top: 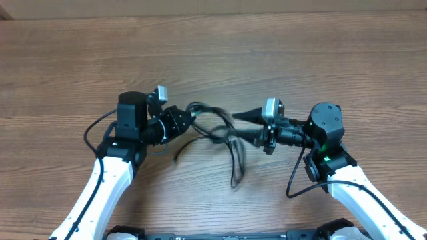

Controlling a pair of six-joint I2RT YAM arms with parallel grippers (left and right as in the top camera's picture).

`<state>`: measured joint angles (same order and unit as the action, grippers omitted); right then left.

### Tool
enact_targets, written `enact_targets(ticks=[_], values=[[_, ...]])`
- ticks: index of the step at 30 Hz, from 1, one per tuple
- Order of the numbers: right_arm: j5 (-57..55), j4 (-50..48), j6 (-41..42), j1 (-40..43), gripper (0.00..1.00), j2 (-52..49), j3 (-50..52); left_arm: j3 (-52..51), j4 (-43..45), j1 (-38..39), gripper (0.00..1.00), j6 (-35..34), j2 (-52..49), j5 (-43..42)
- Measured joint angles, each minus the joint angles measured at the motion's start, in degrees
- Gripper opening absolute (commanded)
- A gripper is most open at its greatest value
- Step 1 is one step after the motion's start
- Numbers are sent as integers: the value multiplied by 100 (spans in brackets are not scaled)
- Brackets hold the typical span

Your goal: Untangle cables

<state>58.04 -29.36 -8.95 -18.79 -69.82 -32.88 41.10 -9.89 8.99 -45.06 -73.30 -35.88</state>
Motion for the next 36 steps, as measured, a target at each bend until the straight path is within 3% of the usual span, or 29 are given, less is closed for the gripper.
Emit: enact_targets(ticks=[1, 17, 19, 28, 36], values=[[11, 9, 33, 0, 100, 2, 0, 0, -4, -2, 4, -2, 0, 68], [46, 2, 122, 0, 100, 2, 0, -2, 52, -2, 4, 201, 0, -35], [46, 11, 122, 0, 100, 2, 0, -4, 280, -4, 4, 466, 0, -330], [50, 35, 127, 0, 100, 2, 0, -11, 1300, -2, 4, 2999, 0, -3141], [46, 44, 125, 0, 100, 2, 0, -11, 1469, -2, 4, 3654, 0, -4181]])
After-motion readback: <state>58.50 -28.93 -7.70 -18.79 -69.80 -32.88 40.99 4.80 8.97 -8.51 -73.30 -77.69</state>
